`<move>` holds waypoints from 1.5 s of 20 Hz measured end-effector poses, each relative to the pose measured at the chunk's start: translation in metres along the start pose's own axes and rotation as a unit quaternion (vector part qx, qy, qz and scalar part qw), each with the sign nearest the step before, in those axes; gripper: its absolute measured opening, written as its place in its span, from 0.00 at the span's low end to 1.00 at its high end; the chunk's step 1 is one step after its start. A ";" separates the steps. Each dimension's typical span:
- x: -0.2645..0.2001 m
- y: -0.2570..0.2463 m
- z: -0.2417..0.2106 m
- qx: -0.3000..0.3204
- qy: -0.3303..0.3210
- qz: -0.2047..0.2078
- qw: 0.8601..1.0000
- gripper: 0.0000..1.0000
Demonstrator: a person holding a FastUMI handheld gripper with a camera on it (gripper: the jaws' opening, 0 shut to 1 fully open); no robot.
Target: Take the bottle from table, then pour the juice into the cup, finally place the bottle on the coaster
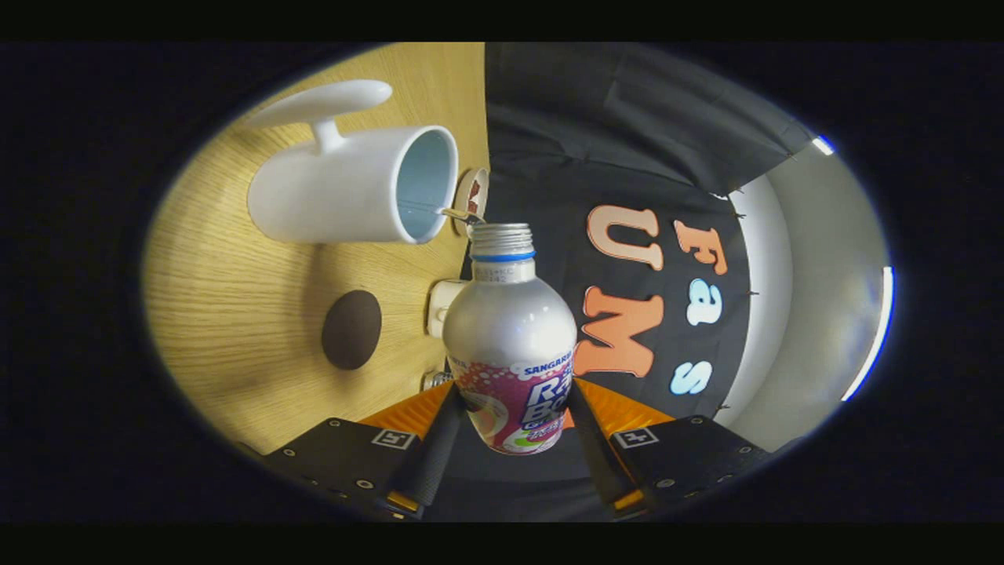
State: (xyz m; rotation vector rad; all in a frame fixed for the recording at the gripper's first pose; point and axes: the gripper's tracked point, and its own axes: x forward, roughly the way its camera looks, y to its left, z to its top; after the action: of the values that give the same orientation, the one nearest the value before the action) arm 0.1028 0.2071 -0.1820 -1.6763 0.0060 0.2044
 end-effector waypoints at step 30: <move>0.007 -0.019 0.004 -0.066 -0.018 -0.042 0.997 0.76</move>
State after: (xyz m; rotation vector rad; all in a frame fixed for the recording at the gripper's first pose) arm 0.1112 0.2144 -0.1644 -1.8000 -0.1072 0.1732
